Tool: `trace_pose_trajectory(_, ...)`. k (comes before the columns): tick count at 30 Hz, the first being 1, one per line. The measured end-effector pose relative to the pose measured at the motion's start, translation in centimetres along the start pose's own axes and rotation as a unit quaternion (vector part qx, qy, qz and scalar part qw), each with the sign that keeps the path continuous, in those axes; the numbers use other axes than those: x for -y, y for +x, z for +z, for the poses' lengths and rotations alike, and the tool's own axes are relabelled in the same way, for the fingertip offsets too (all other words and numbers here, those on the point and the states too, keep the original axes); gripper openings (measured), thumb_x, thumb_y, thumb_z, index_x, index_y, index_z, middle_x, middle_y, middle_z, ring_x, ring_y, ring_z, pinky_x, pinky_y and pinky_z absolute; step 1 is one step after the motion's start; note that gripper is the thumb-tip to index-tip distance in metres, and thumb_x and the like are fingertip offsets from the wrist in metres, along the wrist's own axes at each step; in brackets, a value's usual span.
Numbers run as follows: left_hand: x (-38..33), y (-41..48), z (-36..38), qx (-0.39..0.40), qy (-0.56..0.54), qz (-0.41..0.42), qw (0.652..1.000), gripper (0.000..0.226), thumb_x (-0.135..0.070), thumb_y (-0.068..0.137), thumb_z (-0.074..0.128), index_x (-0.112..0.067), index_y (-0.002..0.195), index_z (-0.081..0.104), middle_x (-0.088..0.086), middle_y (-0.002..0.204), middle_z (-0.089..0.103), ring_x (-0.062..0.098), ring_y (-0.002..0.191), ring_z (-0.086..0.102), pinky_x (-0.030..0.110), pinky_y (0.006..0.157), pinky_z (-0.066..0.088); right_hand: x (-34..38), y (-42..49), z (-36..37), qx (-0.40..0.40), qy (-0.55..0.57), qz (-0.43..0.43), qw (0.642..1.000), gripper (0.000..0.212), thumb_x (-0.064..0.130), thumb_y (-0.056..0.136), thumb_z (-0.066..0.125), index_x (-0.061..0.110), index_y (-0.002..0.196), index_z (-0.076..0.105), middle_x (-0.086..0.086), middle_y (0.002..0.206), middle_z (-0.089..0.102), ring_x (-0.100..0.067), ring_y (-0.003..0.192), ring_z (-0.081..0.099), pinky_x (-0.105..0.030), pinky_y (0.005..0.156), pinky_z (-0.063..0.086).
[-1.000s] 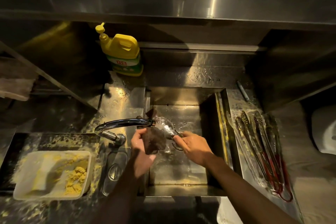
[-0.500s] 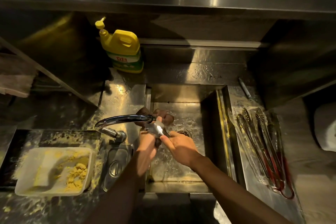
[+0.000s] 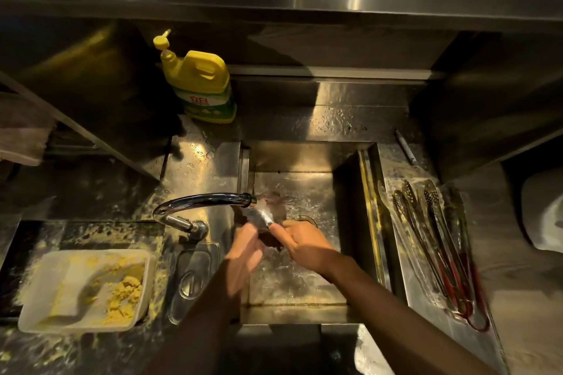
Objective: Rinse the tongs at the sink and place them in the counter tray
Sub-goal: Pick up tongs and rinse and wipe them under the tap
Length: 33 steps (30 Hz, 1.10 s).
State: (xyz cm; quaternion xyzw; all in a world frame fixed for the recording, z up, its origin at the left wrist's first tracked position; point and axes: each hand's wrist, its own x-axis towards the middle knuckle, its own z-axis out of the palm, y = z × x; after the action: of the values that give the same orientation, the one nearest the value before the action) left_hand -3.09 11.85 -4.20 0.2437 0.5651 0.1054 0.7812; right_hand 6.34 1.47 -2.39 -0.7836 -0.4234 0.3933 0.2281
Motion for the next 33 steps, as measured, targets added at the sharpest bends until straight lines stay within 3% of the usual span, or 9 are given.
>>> trace_pose_trajectory(5, -0.2, -0.3, 0.6, 0.055, -0.083, 0.01, 0.995, 0.014, -0.026, 0.092, 0.064, -0.015, 0.085, 0.068, 0.006, 0.078, 0.068, 0.013, 0.064, 0.066, 0.033, 0.071, 0.053, -0.2, -0.2, 0.1, 0.029, 0.009, 0.024, 0.999, 0.065, 0.059, 0.101, 0.037, 0.002, 0.077, 0.059, -0.005, 0.066, 0.052, -0.017, 0.059, 0.048, -0.034, 0.059, 0.036)
trace_pose_trajectory(7, -0.3, -0.9, 1.3, 0.039, -0.033, 0.015, 0.999, 0.021, -0.032, 0.1, 0.052, -0.02, 0.105, 0.069, 0.004, 0.1, 0.073, 0.017, 0.083, 0.067, 0.037, 0.084, 0.05, 0.4, 0.0, 0.5, 0.025, 0.022, 0.026, 0.999, 0.07, 0.061, 0.1, 0.034, 0.001, 0.075, 0.058, -0.005, 0.064, 0.051, -0.017, 0.057, 0.046, -0.036, 0.06, 0.037)
trace_pose_trajectory(10, -0.8, 0.6, 0.4, -0.055, 0.152, 0.018, 0.987, 0.034, -0.006, 0.098, 0.049, 0.002, 0.131, 0.054, 0.02, 0.131, 0.059, 0.025, 0.099, 0.057, 0.031, 0.071, 0.051, -0.2, 0.1, -0.1, 0.022, 0.011, 0.028, 0.999, 0.068, 0.064, 0.099, 0.033, 0.007, 0.07, 0.055, -0.006, 0.065, 0.05, -0.017, 0.057, 0.047, -0.039, 0.062, 0.042)
trace_pose_trajectory(13, -1.4, 1.1, -0.6, -0.112, 0.226, 0.081, 0.964, 0.017, -0.008, 0.096, 0.053, -0.005, 0.112, 0.06, 0.018, 0.11, 0.066, 0.031, 0.089, 0.064, 0.034, 0.07, 0.055, -1.0, 0.0, -1.8, -0.007, -0.044, 0.026, 0.999, 0.066, 0.069, 0.097, 0.03, 0.015, 0.073, 0.059, -0.002, 0.073, 0.06, -0.016, 0.066, 0.055, -0.039, 0.066, 0.044)
trace_pose_trajectory(18, -1.3, -0.6, -1.6, 0.005, -0.048, 0.021, 0.999, 0.036, -0.03, 0.1, 0.047, 0.0, 0.111, 0.064, 0.021, 0.11, 0.065, 0.028, 0.097, 0.062, 0.042, 0.094, 0.047, -3.7, -1.0, -2.4, -0.065, -0.064, 0.071, 0.993, 0.083, 0.078, 0.087, 0.017, 0.01, 0.07, 0.062, -0.003, 0.083, 0.059, -0.019, 0.075, 0.059, -0.035, 0.07, 0.038)
trace_pose_trajectory(21, -1.6, -1.7, -1.2, 0.048, -0.055, 0.001, 0.997, 0.036, -0.025, 0.101, 0.042, 0.001, 0.094, 0.065, 0.022, 0.099, 0.069, 0.032, 0.09, 0.062, 0.042, 0.087, 0.047, -3.1, -1.1, -1.1, -0.006, -0.082, 0.077, 0.994, 0.084, 0.076, 0.092, 0.019, 0.012, 0.07, 0.067, -0.004, 0.101, 0.063, -0.023, 0.089, 0.063, -0.038, 0.08, 0.045)
trace_pose_trajectory(24, -1.5, -2.6, 0.2, 0.07, -0.025, 0.001, 0.997, 0.029, -0.024, 0.096, 0.053, 0.002, 0.091, 0.066, 0.019, 0.083, 0.071, 0.033, 0.08, 0.065, 0.042, 0.076, 0.054, -1.4, 0.1, -0.6, -0.012, -0.055, 0.063, 0.996, 0.067, 0.06, 0.101, 0.034, 0.008, 0.068, 0.061, -0.008, 0.081, 0.06, -0.021, 0.071, 0.055, -0.037, 0.07, 0.042)
trace_pose_trajectory(26, -1.3, -2.1, 0.4, 0.082, 0.007, 0.001, 0.997, 0.046, -0.036, 0.085, 0.067, 0.001, 0.111, 0.067, 0.02, 0.103, 0.073, 0.036, 0.096, 0.07, 0.048, 0.087, 0.056, -0.7, 0.8, -0.3, 0.009, -0.058, 0.053, 0.997, 0.053, 0.04, 0.102, 0.044, 0.011, 0.058, 0.048, -0.008, 0.063, 0.049, -0.023, 0.061, 0.046, -0.035, 0.058, 0.037)
trace_pose_trajectory(33, -1.4, -1.1, 1.8, -0.085, -0.069, 0.046, 0.993, 0.035, -0.028, 0.076, 0.081, -0.007, 0.098, 0.065, 0.013, 0.095, 0.071, 0.026, 0.081, 0.07, 0.039, 0.064, 0.057, -0.6, 1.9, -1.0, -0.014, -0.068, 0.041, 0.997, 0.037, 0.039, 0.103, 0.044, 0.016, 0.075, 0.051, -0.011, 0.078, 0.06, -0.029, 0.074, 0.059, -0.039, 0.066, 0.046)
